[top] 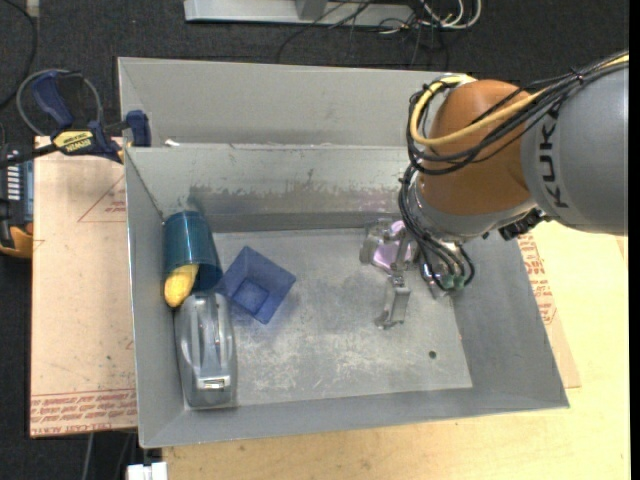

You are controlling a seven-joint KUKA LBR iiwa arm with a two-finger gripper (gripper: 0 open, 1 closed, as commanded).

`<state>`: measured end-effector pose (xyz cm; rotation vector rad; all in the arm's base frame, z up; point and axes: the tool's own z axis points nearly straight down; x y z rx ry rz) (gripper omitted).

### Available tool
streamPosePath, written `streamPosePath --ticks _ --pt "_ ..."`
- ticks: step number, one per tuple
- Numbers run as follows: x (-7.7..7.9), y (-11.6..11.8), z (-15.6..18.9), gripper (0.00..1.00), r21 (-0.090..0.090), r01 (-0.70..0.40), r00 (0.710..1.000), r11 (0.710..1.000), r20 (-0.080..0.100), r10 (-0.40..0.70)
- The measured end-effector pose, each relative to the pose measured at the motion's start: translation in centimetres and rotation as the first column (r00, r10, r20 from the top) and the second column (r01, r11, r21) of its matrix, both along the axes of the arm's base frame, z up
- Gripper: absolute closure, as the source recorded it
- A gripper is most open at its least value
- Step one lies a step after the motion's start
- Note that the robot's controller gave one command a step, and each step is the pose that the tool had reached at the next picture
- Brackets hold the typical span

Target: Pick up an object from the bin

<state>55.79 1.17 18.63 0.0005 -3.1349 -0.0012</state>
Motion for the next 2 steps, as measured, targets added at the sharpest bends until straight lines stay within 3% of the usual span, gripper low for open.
streamPosePath --ticks 1,2 --pt "0.2 0.0 0.4 0.0 0.0 0.001 1.0 1.0 0.008 -0.001" --pt "6.6 -8.6 -11.5 0.0 -0.001 -0.2 0.98 0.98 0.015 0.2"
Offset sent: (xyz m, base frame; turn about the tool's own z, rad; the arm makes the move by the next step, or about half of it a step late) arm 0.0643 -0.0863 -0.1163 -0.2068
